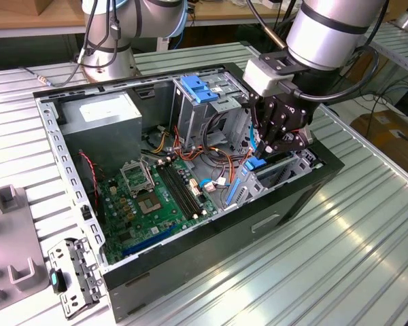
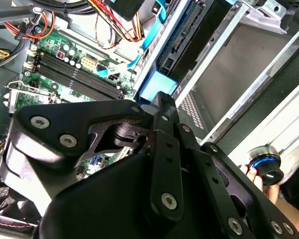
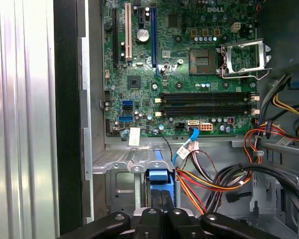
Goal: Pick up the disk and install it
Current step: 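Insert the first disk wire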
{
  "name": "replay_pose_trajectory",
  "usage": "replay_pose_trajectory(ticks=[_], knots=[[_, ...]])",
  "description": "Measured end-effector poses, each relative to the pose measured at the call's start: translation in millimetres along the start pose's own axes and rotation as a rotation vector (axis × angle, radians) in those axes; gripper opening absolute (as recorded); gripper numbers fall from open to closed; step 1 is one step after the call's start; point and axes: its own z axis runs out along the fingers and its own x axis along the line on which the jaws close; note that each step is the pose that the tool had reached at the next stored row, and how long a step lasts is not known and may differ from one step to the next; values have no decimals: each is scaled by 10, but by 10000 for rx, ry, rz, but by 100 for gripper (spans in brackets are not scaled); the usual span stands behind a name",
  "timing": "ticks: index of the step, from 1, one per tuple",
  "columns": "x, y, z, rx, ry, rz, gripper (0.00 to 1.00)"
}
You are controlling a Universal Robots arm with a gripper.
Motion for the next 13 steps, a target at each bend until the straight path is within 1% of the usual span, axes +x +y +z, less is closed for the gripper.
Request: replay_pose_trajectory(ticks=[6, 9, 11, 12, 13], knots=[[-1, -11, 3, 1, -1, -2, 11], [-2, -52, 2, 0, 0, 0, 11], [-4, -123, 1, 0, 1, -2, 11], [-7, -182, 1, 0, 1, -2, 11], [-14, -277, 1, 0, 5, -3, 11]])
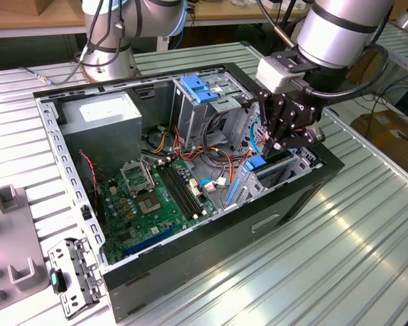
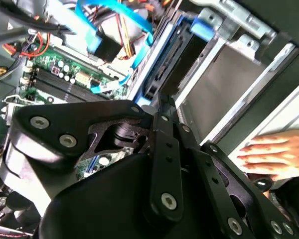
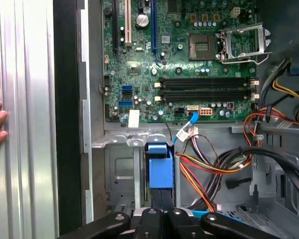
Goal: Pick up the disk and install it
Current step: 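Insert the first disk wire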
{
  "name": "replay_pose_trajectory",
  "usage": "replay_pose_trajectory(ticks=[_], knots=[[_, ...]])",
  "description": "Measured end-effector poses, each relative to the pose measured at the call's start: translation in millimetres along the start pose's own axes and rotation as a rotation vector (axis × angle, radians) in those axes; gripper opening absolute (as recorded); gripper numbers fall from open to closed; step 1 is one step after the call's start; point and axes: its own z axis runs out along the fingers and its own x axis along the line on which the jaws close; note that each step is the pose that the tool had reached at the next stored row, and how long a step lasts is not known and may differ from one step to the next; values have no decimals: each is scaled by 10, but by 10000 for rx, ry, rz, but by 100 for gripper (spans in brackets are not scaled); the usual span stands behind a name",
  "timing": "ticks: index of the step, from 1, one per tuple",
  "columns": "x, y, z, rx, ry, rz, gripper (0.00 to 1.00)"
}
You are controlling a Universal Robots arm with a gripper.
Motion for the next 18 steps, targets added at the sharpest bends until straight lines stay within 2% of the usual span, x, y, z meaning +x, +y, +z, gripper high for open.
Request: replay_pose_trajectory(ticks=[1, 2, 9, 11, 14, 17, 18], knots=[[-12, -34, 0, -1, 0, -11, 11], [-12, -36, -1, 0, 1, -78, 11], [-11, -39, -95, -14, 14, -1356, 11], [-13, -48, -97, -24, 12, -1374, 11], [-45, -134, -99, -25, 16, -1489, 11], [-46, -145, -101, -16, 23, -2136, 11], [-50, -155, -120, -32, 25, -2305, 11]])
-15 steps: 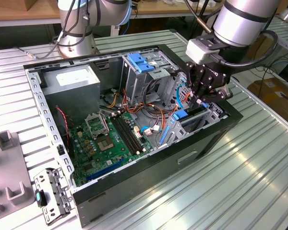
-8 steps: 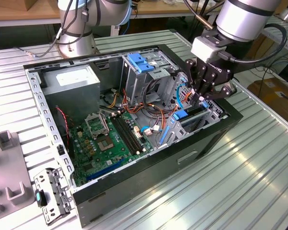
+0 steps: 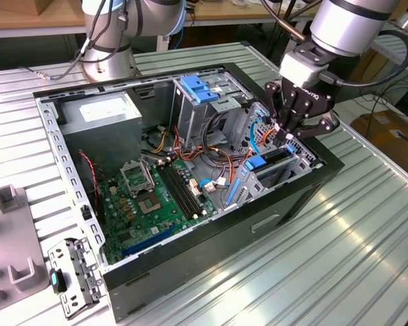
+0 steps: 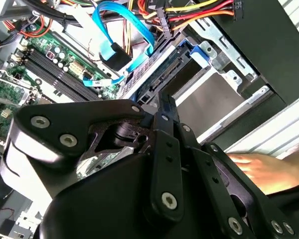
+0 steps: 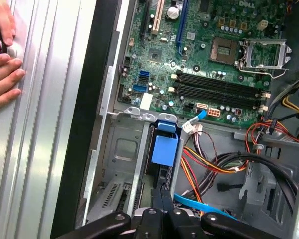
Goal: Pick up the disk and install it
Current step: 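Insert the first disk wire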
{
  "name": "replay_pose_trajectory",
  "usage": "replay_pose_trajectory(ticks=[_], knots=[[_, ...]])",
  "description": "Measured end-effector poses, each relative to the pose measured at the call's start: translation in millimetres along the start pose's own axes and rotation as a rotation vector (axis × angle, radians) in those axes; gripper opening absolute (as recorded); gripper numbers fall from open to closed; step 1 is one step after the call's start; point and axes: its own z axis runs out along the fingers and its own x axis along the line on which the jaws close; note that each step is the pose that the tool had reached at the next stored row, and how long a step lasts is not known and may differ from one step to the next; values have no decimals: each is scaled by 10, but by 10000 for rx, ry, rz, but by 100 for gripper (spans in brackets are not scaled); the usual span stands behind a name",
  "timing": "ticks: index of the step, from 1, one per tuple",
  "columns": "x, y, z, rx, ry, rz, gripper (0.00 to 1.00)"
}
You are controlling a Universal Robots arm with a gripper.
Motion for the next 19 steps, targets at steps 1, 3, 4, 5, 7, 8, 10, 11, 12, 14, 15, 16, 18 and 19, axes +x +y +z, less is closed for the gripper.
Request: replay_pose_trajectory(ticks=[1, 3, 4, 5, 7, 8, 10, 11, 12, 14, 15, 16, 18, 19], knots=[[-2, -7, -17, -12, -5, -25, 11], [-3, -9, -18, -14, 0, -32, 11], [-3, -9, -18, -14, -1, -37, 11], [-3, -10, -18, -14, 0, -41, 11], [1, -31, -19, -14, 2, -44, 11], [3, -43, -18, -14, 0, -43, 11], [12, -107, -18, -14, 0, -44, 11], [14, -126, -18, -14, -1, -45, 11], [15, -161, -18, -13, 0, -49, 11], [15, -177, -19, -10, 1, -135, 11], [14, -177, -27, -7, 4, -205, 11], [14, -177, -45, -5, 7, -295, 11], [16, -177, -82, 4, 9, -668, 11], [16, -178, -82, 7, 9, -790, 11]])
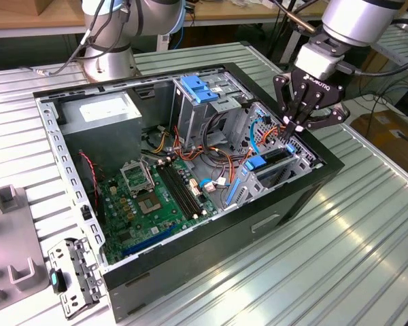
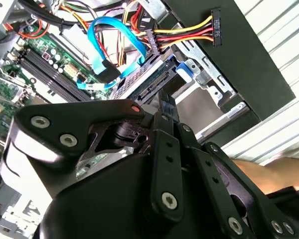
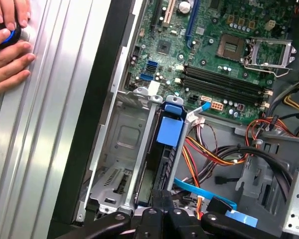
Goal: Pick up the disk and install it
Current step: 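Insert the first disk wire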
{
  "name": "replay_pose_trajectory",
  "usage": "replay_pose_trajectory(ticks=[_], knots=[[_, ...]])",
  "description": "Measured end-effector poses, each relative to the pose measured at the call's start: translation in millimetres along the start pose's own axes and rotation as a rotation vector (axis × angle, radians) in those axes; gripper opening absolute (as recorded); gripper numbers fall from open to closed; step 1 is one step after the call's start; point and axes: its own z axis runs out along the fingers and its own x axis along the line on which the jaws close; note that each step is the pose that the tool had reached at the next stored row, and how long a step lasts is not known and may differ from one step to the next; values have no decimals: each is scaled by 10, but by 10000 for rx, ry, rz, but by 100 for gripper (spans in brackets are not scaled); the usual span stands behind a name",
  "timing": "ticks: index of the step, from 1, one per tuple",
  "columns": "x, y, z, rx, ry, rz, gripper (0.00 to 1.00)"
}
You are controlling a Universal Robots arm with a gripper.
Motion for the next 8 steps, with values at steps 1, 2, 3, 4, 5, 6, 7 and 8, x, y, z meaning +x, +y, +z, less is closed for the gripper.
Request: replay_pose_trajectory(ticks=[1, 2, 3, 4, 5, 6, 7, 8], knots=[[0, 0, -2, 1, 5, -113, 11], [-2, -1, -2, 3, 8, -213, 11], [-5, -13, -3, 4, 9, -252, 11], [-10, -28, -3, 4, 10, -294, 11], [-16, -51, -3, 6, 11, -353, 11], [-25, -88, -4, 8, 12, -456, 11], [-27, -99, -5, 9, 15, -516, 11], [-28, -100, -5, 9, 14, -519, 11]])
